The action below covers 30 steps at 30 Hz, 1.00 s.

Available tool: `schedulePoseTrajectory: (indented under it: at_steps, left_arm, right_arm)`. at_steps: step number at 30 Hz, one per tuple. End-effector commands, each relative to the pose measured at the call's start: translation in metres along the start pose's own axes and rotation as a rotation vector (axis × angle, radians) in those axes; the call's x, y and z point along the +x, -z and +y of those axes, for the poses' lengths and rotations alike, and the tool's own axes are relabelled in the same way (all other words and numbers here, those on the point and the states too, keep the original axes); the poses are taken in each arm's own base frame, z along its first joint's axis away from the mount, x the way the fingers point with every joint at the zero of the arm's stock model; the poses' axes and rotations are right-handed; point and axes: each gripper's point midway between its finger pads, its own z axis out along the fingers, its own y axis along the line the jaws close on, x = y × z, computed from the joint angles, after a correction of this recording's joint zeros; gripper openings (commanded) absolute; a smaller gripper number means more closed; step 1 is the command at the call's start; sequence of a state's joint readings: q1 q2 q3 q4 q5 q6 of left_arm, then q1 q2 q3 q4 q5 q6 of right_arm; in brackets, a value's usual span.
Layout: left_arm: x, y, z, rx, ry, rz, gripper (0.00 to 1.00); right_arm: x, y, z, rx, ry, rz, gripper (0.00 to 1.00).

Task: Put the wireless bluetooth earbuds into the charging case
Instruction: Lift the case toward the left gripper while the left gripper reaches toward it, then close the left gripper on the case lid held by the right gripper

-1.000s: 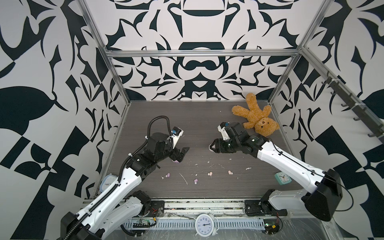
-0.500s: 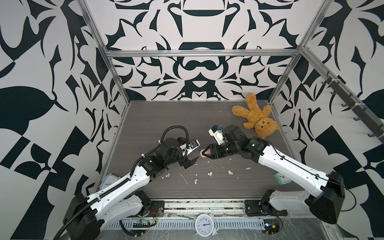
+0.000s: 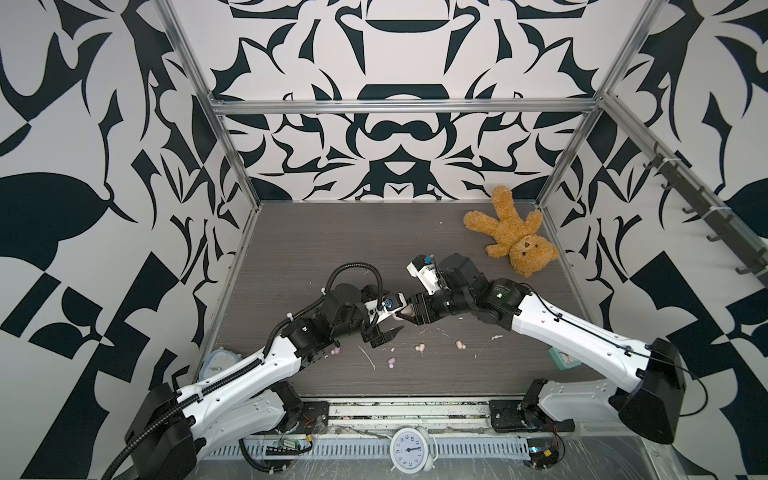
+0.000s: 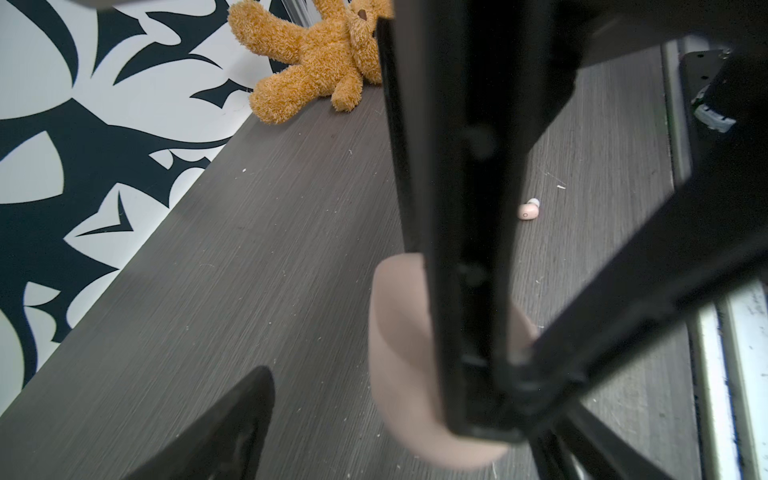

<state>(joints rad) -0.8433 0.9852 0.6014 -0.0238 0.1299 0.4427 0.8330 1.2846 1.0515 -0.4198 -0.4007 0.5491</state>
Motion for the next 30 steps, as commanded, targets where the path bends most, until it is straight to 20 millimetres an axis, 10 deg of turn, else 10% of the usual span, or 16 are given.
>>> schedulePoseTrajectory:
  at_steps: [1,30]
  left_arm:
    - [-0.006,0.001,-0.006,0.027,-0.024,-0.033,0.91]
    - [-0.003,0.000,0.002,-0.079,-0.146,-0.011,0.61]
  right_arm:
    - [-0.009,-0.002,0.010,-0.036,0.028,-0.036,0.00]
    - [-0.012,0.000,0.019,-0.069,0.031,-0.053,0.00]
